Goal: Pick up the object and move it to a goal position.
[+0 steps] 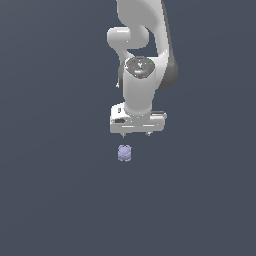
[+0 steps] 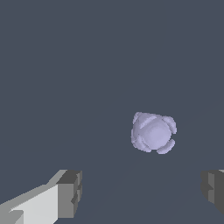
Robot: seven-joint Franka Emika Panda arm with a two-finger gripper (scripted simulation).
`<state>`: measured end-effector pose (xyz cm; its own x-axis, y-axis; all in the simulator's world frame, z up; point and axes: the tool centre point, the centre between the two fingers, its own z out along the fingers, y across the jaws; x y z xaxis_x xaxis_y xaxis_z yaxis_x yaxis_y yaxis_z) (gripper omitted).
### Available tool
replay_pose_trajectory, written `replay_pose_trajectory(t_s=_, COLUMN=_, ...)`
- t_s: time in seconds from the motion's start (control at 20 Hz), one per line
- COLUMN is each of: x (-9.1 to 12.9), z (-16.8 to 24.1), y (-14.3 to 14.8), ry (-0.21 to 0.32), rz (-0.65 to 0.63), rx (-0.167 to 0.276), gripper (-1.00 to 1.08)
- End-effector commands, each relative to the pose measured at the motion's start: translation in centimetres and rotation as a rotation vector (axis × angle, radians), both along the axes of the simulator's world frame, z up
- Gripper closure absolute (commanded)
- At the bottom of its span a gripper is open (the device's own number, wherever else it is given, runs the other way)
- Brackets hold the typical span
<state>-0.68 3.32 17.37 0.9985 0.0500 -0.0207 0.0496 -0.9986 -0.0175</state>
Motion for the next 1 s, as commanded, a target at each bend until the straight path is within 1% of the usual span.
replay_pose_trajectory(t_s=0.0, x=0.0, z=-0.2, y=-0.2, ry=0.000, rz=-0.004, rx=0.000, gripper=-0.92)
replay_pose_trajectory(t_s=0.25, x=0.4, z=-1.9, y=-1.1, ry=-0.004, rz=-0.034, rx=-0.002, gripper=-0.92)
replay_pose_trajectory(t_s=0.7, x=1.0, z=-7.2, y=-4.2, ry=-0.017, rz=-0.126, rx=-0.014, gripper=-0.92)
replay_pose_trajectory(t_s=0.95, x=1.1, z=-8.4, y=-4.9, ry=-0.020, rz=-0.145, rx=-0.018, gripper=-0.92)
